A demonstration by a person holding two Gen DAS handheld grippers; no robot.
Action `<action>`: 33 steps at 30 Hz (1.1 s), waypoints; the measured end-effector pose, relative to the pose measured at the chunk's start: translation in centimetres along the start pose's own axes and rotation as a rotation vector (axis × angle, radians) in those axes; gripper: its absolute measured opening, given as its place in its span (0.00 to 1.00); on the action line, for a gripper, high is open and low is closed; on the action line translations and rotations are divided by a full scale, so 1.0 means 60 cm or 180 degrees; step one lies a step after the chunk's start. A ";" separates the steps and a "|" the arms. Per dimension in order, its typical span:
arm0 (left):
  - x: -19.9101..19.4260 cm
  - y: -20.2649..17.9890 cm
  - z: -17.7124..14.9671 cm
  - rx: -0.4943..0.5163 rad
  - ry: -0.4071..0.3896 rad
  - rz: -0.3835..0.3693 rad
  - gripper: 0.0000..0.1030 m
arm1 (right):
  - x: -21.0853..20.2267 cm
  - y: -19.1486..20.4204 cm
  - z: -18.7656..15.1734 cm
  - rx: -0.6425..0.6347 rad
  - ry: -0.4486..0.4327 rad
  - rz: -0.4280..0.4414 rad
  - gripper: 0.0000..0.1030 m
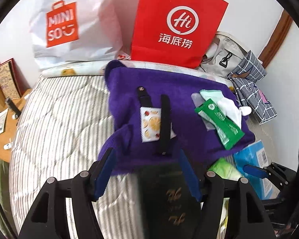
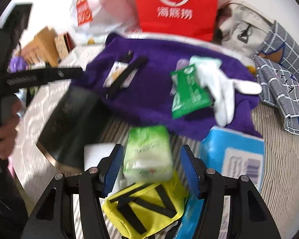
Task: Organize soft objects
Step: 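Grasp the light green tissue pack with the right gripper and lift it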
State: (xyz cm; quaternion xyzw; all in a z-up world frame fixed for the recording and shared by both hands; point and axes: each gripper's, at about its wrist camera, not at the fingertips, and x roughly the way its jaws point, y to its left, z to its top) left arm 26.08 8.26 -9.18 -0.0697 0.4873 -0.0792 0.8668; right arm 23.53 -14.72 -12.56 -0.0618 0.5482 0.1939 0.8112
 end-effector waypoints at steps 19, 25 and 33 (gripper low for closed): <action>-0.045 0.025 -0.073 -0.0070 -0.0001 0.0043 0.62 | 0.013 0.010 -0.019 0.0037 -0.0062 -0.0174 0.49; -0.074 -0.001 -0.104 -0.0048 -0.0045 -0.0003 0.62 | -0.072 0.002 -0.052 0.0255 -0.0408 -0.0072 0.49; -0.101 -0.055 -0.169 -0.0012 0.0001 0.0023 0.62 | -0.144 -0.015 -0.138 0.0493 -0.0639 -0.0031 0.50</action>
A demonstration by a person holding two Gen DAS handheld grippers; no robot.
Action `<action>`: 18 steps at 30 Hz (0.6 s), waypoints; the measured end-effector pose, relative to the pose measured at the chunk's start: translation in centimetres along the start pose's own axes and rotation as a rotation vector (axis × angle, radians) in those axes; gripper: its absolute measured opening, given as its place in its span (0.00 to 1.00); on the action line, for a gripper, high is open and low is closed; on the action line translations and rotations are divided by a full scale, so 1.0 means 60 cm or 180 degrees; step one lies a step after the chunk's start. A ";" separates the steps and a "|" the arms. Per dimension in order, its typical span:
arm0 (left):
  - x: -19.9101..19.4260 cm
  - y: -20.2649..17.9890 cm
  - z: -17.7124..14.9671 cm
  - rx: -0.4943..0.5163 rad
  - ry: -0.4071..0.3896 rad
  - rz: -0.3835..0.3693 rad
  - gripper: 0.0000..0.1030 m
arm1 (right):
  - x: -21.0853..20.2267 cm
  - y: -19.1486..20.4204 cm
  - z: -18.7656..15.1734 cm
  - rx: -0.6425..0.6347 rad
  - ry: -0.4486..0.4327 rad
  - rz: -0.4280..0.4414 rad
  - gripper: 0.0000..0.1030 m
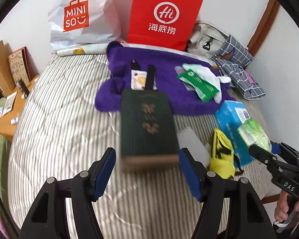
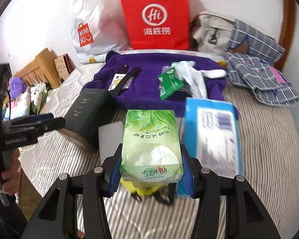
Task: Organize soft objects
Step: 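Grasp the light green tissue pack with the right gripper and lift it, then reach to and grasp the white sponge with the left gripper while the right gripper holds the tissue pack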
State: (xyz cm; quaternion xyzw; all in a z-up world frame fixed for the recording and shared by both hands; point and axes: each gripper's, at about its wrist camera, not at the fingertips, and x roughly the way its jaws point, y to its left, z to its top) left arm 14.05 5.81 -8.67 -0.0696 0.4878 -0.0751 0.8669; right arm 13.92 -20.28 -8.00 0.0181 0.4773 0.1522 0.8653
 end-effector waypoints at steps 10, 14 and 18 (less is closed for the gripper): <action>0.010 -0.066 -0.087 0.0126 0.0041 0.0063 0.62 | -0.061 -0.034 -0.078 -0.0001 -0.0171 0.0114 0.50; 0.033 -0.097 -0.107 0.0303 0.0053 0.0083 0.56 | -0.073 -0.051 -0.111 -0.0021 -0.0208 0.0119 0.50; 0.060 -0.114 -0.114 0.0386 0.0093 0.0052 0.45 | -0.072 -0.079 -0.142 0.0090 -0.0180 0.0096 0.50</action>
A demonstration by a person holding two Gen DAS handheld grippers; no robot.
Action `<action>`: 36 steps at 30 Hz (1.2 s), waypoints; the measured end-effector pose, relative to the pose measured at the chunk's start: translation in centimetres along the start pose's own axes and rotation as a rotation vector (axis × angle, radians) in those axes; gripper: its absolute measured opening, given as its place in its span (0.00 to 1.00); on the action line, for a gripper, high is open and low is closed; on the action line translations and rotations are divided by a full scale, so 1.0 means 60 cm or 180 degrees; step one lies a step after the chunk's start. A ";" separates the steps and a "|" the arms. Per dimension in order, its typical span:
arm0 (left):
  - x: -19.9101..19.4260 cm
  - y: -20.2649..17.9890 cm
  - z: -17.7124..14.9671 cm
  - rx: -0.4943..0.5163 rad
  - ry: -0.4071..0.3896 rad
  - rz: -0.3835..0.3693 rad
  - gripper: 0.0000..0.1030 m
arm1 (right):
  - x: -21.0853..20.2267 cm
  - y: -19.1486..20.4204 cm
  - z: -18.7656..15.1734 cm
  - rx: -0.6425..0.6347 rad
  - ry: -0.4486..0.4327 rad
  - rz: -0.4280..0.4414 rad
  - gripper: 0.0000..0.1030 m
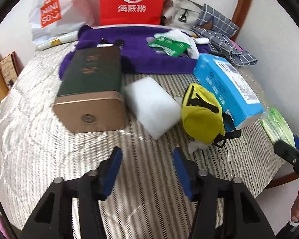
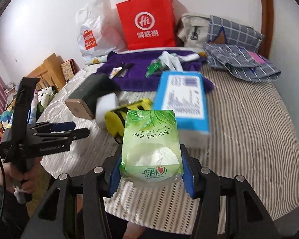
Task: Organize soft objects
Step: 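Reach to and grasp the white sponge with the left gripper while the right gripper holds the tissue pack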
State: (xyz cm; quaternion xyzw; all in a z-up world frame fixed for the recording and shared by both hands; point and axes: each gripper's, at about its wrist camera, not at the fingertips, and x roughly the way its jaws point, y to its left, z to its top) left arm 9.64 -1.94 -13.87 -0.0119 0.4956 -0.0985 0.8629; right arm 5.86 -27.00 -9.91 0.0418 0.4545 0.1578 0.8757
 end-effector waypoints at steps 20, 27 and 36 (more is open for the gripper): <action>0.054 -0.029 0.035 0.0046 -0.0014 0.0024 0.24 | 0.038 -0.027 -0.056 0.0032 0.0202 -0.0081 0.50; 0.028 -0.028 0.012 0.0069 -0.0011 -0.0066 0.23 | 0.035 -0.021 -0.061 0.0047 0.0211 -0.0123 0.50; -0.024 -0.032 -0.052 0.0174 -0.0014 -0.0008 0.23 | 0.025 -0.029 -0.077 0.0189 0.0175 -0.0157 0.50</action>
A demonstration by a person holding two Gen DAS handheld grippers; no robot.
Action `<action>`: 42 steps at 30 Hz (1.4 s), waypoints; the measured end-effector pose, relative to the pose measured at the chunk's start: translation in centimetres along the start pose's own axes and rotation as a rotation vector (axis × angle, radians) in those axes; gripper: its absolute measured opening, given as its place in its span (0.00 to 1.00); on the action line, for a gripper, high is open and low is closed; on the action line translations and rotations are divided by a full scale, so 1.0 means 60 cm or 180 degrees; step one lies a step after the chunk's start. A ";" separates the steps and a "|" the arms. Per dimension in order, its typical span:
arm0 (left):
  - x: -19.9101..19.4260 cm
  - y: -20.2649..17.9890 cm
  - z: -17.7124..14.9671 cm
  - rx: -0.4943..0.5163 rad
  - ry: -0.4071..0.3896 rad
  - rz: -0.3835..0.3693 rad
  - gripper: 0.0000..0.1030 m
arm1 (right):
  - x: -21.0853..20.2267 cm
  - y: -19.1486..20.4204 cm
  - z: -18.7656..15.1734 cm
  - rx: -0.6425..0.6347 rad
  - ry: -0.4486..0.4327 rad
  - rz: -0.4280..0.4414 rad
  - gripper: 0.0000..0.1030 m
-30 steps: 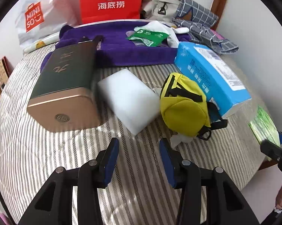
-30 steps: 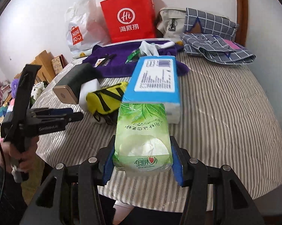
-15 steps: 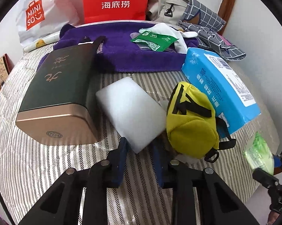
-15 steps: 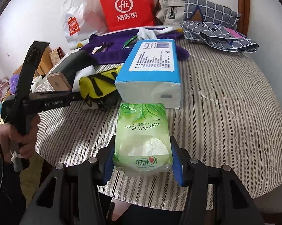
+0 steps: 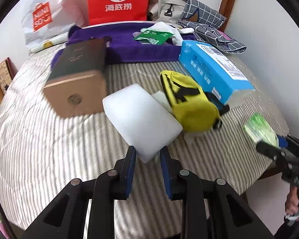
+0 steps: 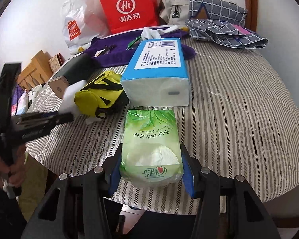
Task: Organize soft objects
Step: 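Reach to and grasp the white sponge with the left gripper while the right gripper holds the tissue pack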
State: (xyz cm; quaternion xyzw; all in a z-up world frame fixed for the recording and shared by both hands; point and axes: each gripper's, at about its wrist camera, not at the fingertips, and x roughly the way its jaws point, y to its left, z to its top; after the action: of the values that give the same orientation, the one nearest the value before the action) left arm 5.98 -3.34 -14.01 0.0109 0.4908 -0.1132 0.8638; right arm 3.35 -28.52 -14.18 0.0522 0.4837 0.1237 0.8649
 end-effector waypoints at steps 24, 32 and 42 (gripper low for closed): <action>-0.028 0.095 -0.036 -0.0774 0.0071 0.0188 0.73 | -0.005 0.006 -0.014 0.0070 -0.0042 0.0013 0.50; 0.006 0.091 -0.014 -0.0842 0.0140 0.0446 0.73 | 0.025 -0.007 -0.012 0.0070 0.0044 -0.0043 0.50; -0.036 0.097 0.001 -0.0730 -0.0018 0.0417 0.59 | -0.015 0.010 0.023 -0.0057 -0.0082 0.0044 0.50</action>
State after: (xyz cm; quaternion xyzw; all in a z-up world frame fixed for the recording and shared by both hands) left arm 6.15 2.71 -12.66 -0.0563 0.4963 0.0003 0.8663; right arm 3.96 -28.13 -12.59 0.0494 0.4711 0.1333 0.8706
